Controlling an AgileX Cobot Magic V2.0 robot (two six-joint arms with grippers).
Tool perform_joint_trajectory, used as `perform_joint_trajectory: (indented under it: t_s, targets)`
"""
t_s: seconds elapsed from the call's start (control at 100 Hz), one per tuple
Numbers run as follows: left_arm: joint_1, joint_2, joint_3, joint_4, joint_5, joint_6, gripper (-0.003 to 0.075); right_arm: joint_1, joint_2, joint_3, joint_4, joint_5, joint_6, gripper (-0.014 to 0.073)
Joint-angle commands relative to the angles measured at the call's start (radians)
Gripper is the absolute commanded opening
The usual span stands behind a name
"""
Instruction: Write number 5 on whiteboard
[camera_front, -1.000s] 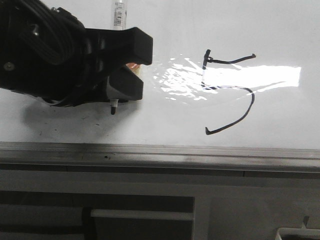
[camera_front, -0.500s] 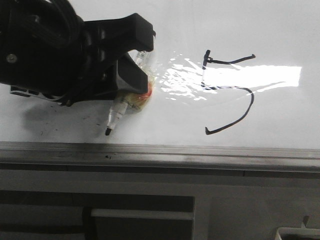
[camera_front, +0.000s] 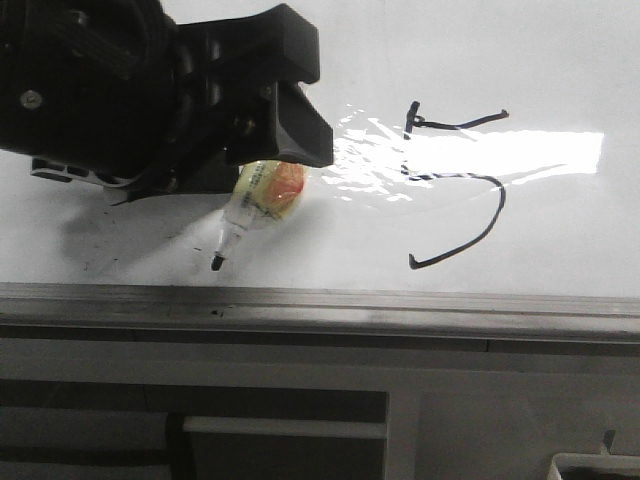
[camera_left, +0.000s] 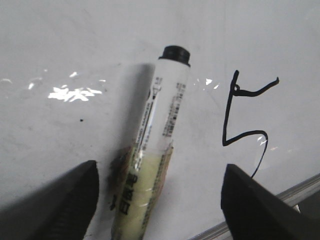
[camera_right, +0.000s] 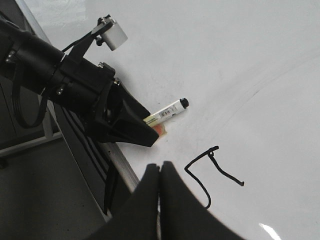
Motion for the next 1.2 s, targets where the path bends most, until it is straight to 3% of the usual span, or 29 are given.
perform_joint_trajectory:
  t_s: [0.0,0.31,0.42,0.55,0.66,0.82,0.97,1.19]
  targets:
    - [0.026,0.002,-0.016,-0.052,-0.083,0.001,0.0576,-0.002,-0.002,-0.027,-0.051,-0.057,0.001,-0.0059]
    - [0.026,-0.218,-0.069,-0.045,0.009,0.001,0.0578,-0.002,-0.004,-0.027,-0.058,-0.107,0.001,-0.0059]
    - [0.026,-0.334,-0.069,0.032,0.023,0.001,0.055,-0.002,-0.004,-0.027,-0.076,-0.119,0.001,-0.0059]
    - [0.043,-0.489,-0.043,0.143,0.08,0.068,0.044,-0.002,-0.048,-0.026,-0.118,-0.056,0.007,-0.0059]
    - [0.103,-0.622,0.022,0.172,0.174,0.165,0.0326,-0.002,-0.158,0.006,-0.215,0.027,0.11,-0.0059]
    - [0.242,-0.841,0.168,0.211,0.249,0.167,0.0141,-0.002,-0.406,0.123,-0.35,0.11,0.236,-0.0059]
    - [0.342,-0.984,0.27,0.211,0.249,0.167,-0.001,-0.002,-0.589,0.205,-0.35,0.144,0.236,-0.0059]
    - [0.412,-1.082,0.341,0.211,0.249,0.167,-0.002,-0.002,-0.669,0.3,-0.315,0.076,0.236,-0.0058]
